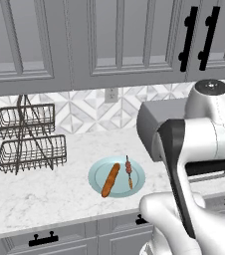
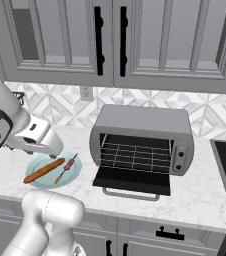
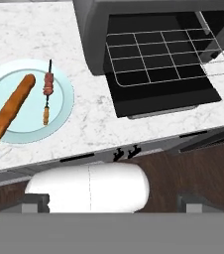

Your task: Pick up the kebab skewer and baguette bread, and place them inside the toaster oven. Close the toaster oven door and start by setting the timer.

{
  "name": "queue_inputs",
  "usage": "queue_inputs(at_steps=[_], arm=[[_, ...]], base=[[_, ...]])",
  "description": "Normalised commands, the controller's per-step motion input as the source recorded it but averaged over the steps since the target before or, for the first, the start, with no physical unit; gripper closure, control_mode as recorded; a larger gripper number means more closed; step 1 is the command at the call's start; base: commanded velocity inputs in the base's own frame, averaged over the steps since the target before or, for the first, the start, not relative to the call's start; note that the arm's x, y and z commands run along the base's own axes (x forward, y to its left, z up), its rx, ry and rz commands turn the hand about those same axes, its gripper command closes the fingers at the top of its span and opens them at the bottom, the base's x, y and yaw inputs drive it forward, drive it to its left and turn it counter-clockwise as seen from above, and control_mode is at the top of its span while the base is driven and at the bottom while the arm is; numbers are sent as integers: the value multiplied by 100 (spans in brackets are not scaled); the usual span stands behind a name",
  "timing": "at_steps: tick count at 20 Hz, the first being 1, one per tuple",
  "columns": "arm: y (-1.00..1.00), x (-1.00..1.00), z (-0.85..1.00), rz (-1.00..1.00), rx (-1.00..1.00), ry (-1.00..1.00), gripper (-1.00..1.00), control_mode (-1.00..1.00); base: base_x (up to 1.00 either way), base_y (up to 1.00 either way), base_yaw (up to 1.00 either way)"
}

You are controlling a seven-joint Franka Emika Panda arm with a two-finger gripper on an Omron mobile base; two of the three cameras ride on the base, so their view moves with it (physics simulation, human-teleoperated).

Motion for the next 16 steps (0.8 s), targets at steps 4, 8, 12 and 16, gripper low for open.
queue_inputs(at_steps=[4,8,12,16], arm=[[52,4,0,0,2,11,-100,-100],[47,0,-1,0,5,12,-100,-100],[41,0,-4,0,4,12,-100,-100],[26,-3,-14,0,0,0,-100,-100]], base=[[0,0,0],[0,0,0],[0,0,0],[0,0,0]])
